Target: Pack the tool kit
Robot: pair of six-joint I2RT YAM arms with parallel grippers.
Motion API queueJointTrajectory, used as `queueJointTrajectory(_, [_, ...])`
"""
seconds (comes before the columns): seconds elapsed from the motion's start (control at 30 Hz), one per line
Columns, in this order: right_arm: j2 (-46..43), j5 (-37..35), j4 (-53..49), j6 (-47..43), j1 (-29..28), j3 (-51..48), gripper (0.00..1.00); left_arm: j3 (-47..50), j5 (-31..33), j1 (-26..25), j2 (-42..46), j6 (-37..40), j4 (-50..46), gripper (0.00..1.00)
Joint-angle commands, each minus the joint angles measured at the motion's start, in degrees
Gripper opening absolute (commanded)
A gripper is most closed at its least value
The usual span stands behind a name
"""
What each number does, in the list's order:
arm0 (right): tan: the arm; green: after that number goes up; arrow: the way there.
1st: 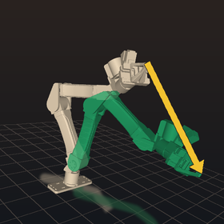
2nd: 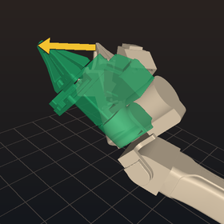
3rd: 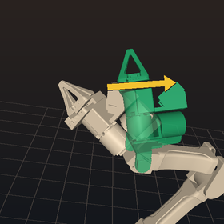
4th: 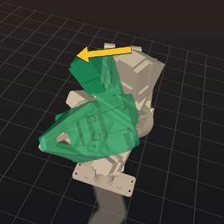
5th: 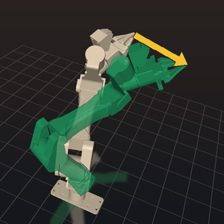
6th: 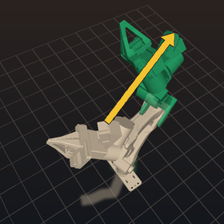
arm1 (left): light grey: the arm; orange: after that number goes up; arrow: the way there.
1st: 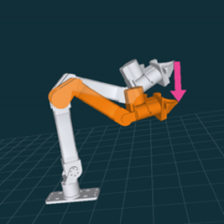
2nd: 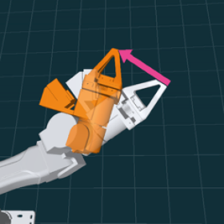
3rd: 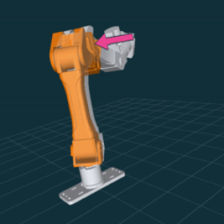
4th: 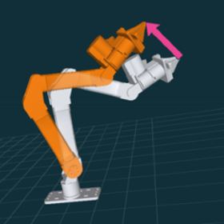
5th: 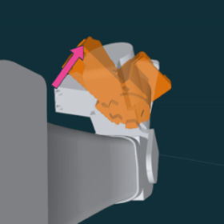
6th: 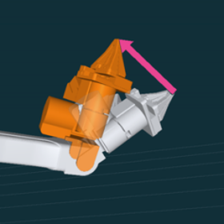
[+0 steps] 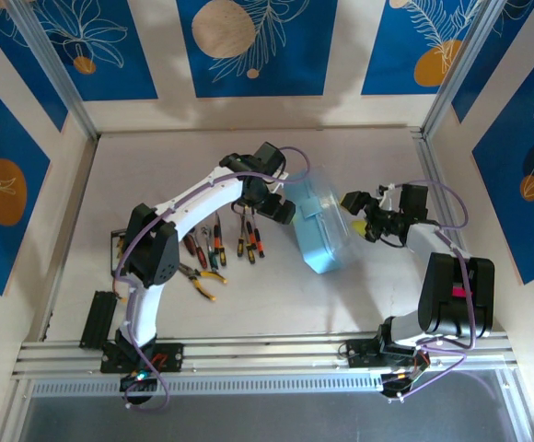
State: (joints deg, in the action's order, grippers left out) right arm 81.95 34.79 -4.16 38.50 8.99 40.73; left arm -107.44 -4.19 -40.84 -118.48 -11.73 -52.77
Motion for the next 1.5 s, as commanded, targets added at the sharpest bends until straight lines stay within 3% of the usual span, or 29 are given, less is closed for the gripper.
queueJointTrajectory(0.0, [-0.67,2.70,-7.10,-2.33,-1.16,-1.79,0.99,-3.03,-2.19,-1.13,1.19,-1.50,5.26,1.00])
queueJointTrajectory(1.1, [-3.41,0.70,-20.57,-11.28,4.19,8.63,0.99,-2.78,-0.29,-0.95,2.27,-1.02,3.47,1.00])
queueJointTrajectory(1.47, [-9.42,-1.24,-18.56,-12.49,0.32,7.77,1.00,-0.58,1.28,0.45,7.29,-2.51,4.76,1.00])
